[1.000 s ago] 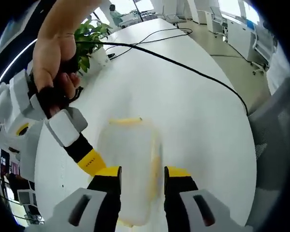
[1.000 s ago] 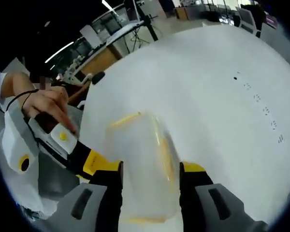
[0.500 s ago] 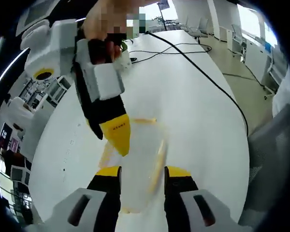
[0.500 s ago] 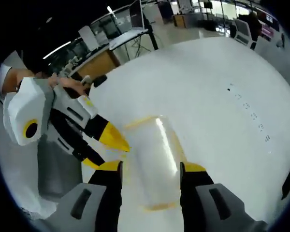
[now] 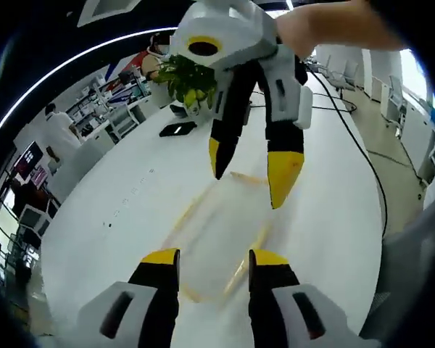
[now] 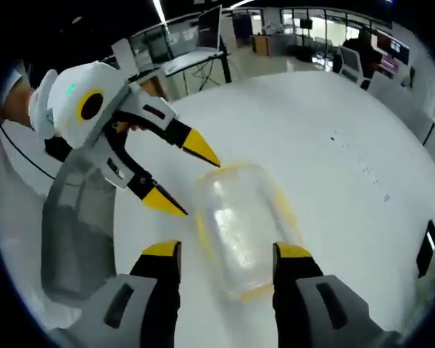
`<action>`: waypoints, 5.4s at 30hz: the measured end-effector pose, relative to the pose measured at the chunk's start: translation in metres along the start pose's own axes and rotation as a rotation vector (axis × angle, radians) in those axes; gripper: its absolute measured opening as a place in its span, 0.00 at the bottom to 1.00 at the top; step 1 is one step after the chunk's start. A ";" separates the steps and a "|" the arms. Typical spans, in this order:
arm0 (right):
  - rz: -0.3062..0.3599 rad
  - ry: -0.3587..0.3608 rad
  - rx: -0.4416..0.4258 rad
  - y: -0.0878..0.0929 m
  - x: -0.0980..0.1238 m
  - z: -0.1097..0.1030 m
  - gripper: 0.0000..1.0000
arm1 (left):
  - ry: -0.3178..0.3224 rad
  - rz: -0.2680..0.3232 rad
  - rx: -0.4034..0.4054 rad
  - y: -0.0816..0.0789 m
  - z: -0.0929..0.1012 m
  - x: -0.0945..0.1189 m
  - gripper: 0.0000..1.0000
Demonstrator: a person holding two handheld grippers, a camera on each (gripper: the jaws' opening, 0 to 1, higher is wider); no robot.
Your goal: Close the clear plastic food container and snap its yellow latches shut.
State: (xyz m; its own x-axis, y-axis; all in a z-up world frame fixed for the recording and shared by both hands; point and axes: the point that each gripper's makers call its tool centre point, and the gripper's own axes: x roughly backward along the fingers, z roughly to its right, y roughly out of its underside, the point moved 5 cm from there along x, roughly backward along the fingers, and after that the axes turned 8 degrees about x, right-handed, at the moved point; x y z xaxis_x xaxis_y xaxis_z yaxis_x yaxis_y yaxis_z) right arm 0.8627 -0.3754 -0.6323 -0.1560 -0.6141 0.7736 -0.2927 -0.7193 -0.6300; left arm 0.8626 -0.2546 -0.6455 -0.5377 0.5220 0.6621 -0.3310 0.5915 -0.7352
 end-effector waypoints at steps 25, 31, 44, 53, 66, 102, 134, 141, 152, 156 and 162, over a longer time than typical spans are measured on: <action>0.279 0.423 -0.191 0.041 -0.004 -0.010 0.49 | -0.098 0.054 0.310 0.049 -0.004 -0.007 0.35; 0.251 0.466 -0.225 0.054 -0.015 -0.009 0.53 | -0.116 0.050 0.302 0.053 -0.003 -0.010 0.35; 0.197 0.471 -0.261 0.074 -0.030 0.000 0.48 | -0.128 0.023 0.275 0.053 -0.005 -0.018 0.33; 0.186 0.461 -0.222 0.068 -0.034 0.000 0.42 | -0.124 0.019 0.272 0.053 -0.007 -0.018 0.31; 0.194 0.437 -0.214 0.048 -0.051 0.004 0.41 | -0.159 -0.006 0.265 0.064 -0.031 -0.014 0.30; 0.222 0.445 -0.163 0.015 -0.042 -0.009 0.42 | -0.222 0.006 0.346 0.081 -0.039 0.023 0.34; 0.342 0.642 -0.420 0.036 0.015 -0.157 0.45 | -0.346 0.195 0.684 0.146 0.014 0.189 0.37; 0.383 0.651 -0.483 0.033 0.017 -0.172 0.46 | -0.361 0.210 0.771 0.161 0.017 0.203 0.38; 0.397 0.668 -0.548 0.041 0.012 -0.179 0.45 | -0.348 0.244 0.794 0.166 0.030 0.206 0.38; 0.384 0.665 -0.554 0.046 0.009 -0.184 0.45 | -0.352 0.240 0.797 0.166 0.033 0.205 0.38; 0.383 0.666 -0.543 0.048 0.010 -0.185 0.44 | -0.358 0.234 0.787 0.166 0.036 0.205 0.38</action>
State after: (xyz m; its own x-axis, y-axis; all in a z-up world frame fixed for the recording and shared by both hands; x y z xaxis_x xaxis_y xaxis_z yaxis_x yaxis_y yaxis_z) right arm 0.6726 -0.3564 -0.6420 -0.7913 -0.3446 0.5051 -0.4832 -0.1538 -0.8619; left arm 0.6695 -0.0713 -0.6373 -0.8242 0.2757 0.4946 -0.5479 -0.1673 -0.8197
